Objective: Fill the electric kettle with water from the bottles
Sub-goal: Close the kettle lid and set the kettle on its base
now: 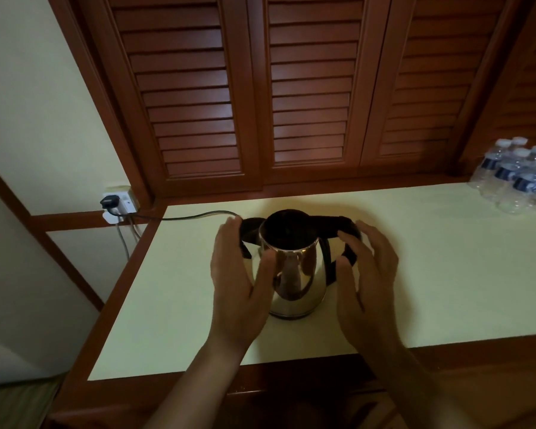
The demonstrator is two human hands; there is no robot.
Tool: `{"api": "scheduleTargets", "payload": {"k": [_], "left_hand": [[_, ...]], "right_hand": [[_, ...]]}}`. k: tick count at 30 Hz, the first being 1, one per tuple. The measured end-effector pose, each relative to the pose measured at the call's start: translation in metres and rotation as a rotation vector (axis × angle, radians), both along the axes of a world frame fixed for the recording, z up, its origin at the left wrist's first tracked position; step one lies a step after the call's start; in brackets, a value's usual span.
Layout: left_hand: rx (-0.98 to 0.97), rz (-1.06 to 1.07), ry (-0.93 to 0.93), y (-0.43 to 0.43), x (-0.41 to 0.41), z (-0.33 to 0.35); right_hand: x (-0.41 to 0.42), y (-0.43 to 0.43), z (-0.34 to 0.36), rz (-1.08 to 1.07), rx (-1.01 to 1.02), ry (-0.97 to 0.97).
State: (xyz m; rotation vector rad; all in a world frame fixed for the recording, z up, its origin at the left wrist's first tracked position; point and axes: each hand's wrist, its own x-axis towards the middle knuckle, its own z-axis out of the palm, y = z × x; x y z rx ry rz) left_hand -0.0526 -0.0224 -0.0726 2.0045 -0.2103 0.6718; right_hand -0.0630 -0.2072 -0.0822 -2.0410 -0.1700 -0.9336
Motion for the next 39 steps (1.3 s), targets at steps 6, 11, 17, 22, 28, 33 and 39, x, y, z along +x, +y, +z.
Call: {"api": "scheduleTargets", "payload": {"k": [6, 11, 17, 22, 28, 33, 39], "left_hand": [[-0.266, -0.171, 0.209, 0.003, -0.009, -0.031], [-0.191, -0.296, 0.275, -0.001, -0.001, -0.037], [-0.183, -0.289, 0.316, -0.005, 0.005, -0.045], [-0.169, -0.263, 0.337, -0.005, 0.007, -0.044], [-0.203, -0.289, 0.396, -0.006, 0.000, -0.039], [-0.230, -0.267, 0.489, -0.005, 0.000, -0.045], [-0.258, -0.158, 0.541, -0.016, -0.002, -0.045]], "right_hand": [[-0.018, 0.011, -0.027, 0.033, 0.260, 0.168], [-0.018, 0.021, -0.032, 0.192, 0.321, 0.342], [-0.014, 0.028, -0.031, 0.367, 0.438, 0.427], [-0.013, 0.014, -0.022, 0.171, 0.420, 0.333], [0.016, -0.020, 0.001, -0.010, 0.525, 0.259], [0.045, -0.027, 0.012, 0.179, 0.538, 0.434], [0.077, -0.036, 0.011, 0.273, 0.742, 0.581]]}}
